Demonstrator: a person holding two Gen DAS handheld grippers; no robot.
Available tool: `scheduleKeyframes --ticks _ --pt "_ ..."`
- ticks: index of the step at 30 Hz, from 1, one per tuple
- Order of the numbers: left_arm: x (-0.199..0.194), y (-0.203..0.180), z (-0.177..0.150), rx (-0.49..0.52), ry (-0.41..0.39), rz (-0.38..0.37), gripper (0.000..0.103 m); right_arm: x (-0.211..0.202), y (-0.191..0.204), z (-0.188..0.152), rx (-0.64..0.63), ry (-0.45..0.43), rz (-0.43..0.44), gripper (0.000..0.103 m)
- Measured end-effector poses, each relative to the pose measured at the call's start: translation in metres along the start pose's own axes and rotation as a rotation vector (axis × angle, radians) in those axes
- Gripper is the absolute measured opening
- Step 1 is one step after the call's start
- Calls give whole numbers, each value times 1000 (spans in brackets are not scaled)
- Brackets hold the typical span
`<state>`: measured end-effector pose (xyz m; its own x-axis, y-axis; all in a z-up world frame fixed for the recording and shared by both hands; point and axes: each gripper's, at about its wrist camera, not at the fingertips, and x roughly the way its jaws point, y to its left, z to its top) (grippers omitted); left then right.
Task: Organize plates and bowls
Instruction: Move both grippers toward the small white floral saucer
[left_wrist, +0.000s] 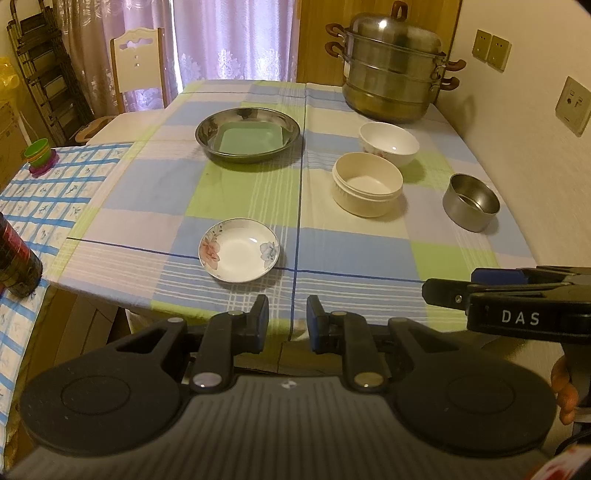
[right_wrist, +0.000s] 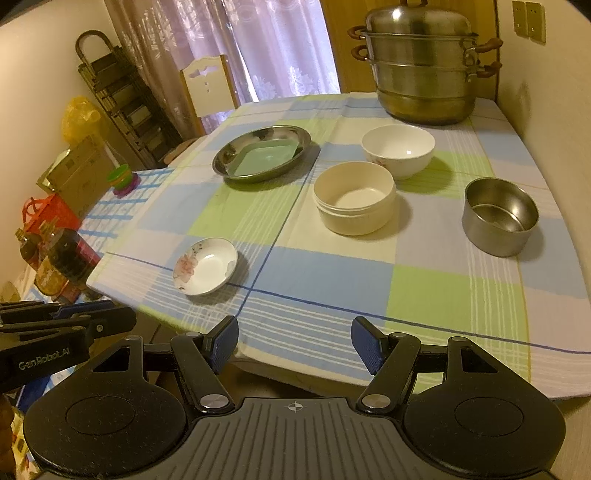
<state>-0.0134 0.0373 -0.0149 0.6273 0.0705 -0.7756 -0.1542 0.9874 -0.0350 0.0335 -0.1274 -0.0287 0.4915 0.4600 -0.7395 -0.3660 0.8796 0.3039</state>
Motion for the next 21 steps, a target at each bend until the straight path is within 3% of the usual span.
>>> scheduleKeyframes --ticks 7,21 --pt "5 7 -2 -31 -11 42 20 4 -6 5 10 -10 54 68" --pt "15 17 -2 -75 -39 93 20 13 -22 12 16 -18 61 68"
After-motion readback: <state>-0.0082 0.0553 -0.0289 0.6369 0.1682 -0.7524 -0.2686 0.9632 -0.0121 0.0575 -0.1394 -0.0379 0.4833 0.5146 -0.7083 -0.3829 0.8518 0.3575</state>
